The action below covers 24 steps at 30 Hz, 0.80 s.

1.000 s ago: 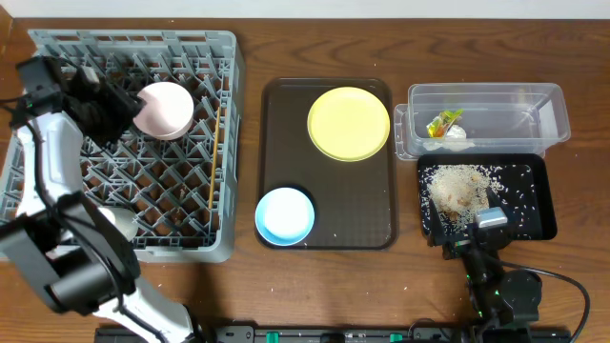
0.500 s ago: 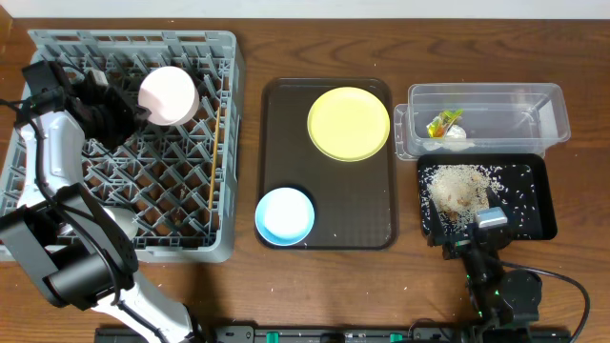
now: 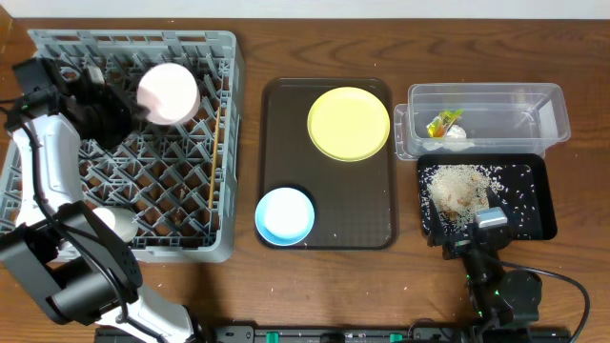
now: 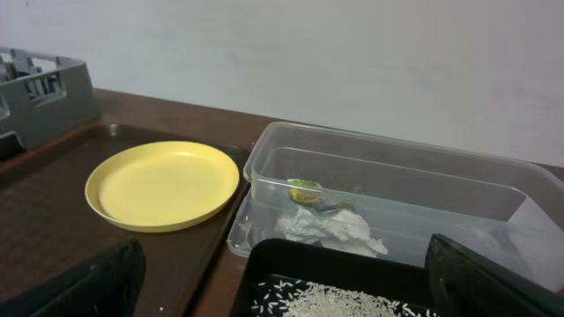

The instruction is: Sort waste into correct bins and load items into the dishwasher

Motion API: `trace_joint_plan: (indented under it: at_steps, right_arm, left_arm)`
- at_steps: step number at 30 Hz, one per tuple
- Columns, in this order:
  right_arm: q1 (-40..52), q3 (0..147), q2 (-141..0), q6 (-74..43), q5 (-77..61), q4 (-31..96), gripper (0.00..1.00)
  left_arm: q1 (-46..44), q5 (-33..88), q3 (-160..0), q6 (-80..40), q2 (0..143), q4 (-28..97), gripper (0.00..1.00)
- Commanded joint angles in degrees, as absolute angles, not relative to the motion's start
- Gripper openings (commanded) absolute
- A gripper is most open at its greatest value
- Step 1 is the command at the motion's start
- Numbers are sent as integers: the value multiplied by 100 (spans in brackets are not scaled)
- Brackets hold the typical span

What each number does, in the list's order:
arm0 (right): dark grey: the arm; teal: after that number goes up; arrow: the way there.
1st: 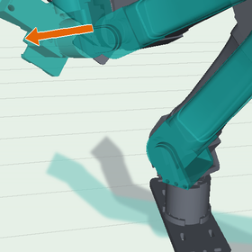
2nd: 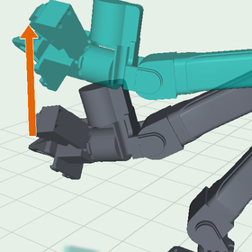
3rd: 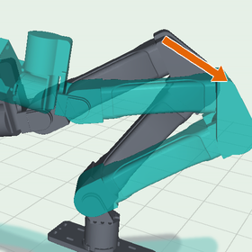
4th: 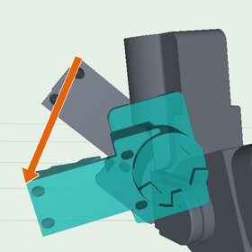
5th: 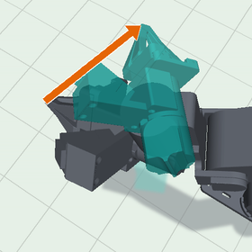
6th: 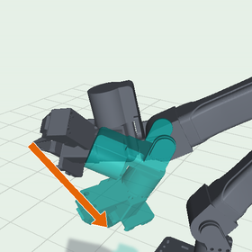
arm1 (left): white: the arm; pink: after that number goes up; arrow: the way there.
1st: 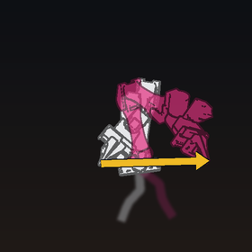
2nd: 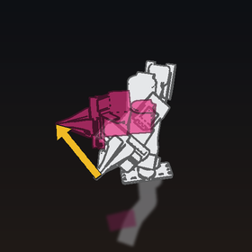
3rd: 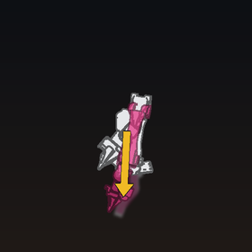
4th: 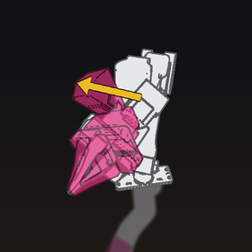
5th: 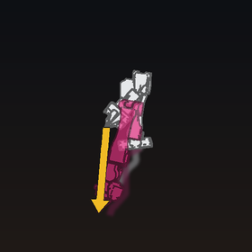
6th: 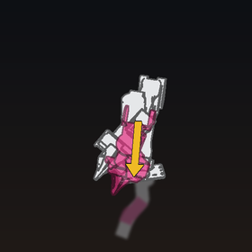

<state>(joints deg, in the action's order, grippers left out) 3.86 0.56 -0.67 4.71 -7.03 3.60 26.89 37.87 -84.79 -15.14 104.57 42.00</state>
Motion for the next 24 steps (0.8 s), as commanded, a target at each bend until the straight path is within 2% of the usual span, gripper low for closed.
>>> trace_joint_plan:
  at_steps: [1, 7, 9, 10, 13, 24]
  right_arm:
    - [340, 32, -38, 523, -692, 360, 99]
    - [340, 32, -38, 523, -692, 362, 99]
    - [340, 32, -38, 523, -692, 362, 99]
    - [340, 32, -38, 523, -692, 362, 99]
    - [340, 32, -38, 523, -692, 360, 99]
    - [340, 32, -38, 523, -692, 360, 99]
  left_arm:
    - [2703, 3050, -8506, -1466, 10383, 4637, 8]
    - [2703, 2823, -8493, -1470, 10383, 4794, 12]
    - [2687, 2792, -8486, -1470, 10385, 4794, 17]
    - [2670, 2753, -8479, -1468, 10390, 4792, 25]
    - [2591, 2591, -8444, -1468, 10429, 4788, 34]
    - [2322, 2432, -8418, -1468, 10656, 4552, 35]
